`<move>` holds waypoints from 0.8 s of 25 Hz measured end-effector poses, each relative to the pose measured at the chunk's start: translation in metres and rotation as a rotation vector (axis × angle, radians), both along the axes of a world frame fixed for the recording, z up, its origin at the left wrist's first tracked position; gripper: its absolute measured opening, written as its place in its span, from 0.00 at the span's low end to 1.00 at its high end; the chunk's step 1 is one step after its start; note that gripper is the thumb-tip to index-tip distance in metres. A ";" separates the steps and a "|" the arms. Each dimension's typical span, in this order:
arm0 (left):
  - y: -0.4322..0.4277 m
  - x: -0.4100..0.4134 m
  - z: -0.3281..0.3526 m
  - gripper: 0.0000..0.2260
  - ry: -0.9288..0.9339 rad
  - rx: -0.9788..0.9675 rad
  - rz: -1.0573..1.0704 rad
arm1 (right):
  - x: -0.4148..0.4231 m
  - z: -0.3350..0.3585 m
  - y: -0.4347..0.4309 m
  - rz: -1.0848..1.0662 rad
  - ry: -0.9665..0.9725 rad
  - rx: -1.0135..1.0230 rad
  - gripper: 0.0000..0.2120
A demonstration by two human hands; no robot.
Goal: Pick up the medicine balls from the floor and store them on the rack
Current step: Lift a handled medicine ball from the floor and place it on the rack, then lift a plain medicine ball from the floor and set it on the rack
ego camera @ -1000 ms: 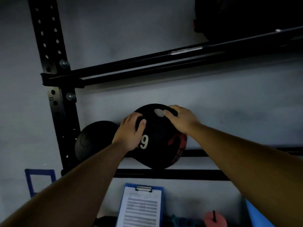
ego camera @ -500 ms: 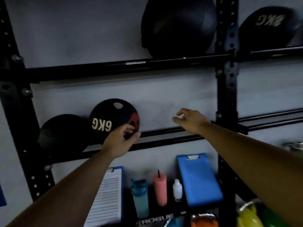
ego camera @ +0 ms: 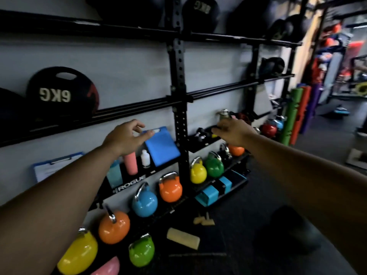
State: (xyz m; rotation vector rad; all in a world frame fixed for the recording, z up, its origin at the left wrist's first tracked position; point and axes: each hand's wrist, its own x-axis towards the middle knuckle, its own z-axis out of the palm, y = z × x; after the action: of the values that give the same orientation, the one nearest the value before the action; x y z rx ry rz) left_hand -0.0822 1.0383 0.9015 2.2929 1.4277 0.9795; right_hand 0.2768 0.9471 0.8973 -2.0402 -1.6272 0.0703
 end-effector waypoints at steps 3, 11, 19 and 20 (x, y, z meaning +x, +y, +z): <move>-0.035 0.044 0.002 0.32 0.005 -0.014 -0.087 | 0.040 -0.001 -0.076 -0.121 -0.001 0.015 0.22; -0.157 0.175 -0.037 0.31 0.013 -0.098 -0.279 | 0.137 -0.038 -0.240 -0.266 0.048 -0.029 0.24; -0.317 0.331 -0.158 0.35 0.082 -0.268 -0.403 | 0.245 -0.161 -0.416 -0.352 0.164 -0.199 0.22; -0.335 0.346 -0.172 0.36 0.092 -0.290 -0.404 | 0.258 -0.175 -0.436 -0.348 0.173 -0.223 0.23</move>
State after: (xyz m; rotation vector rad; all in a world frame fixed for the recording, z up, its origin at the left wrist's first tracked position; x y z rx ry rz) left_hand 0.2642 0.7038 0.7297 2.2969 0.9966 0.5172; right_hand 0.5344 0.5112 0.7221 -2.3841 -1.1868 0.3059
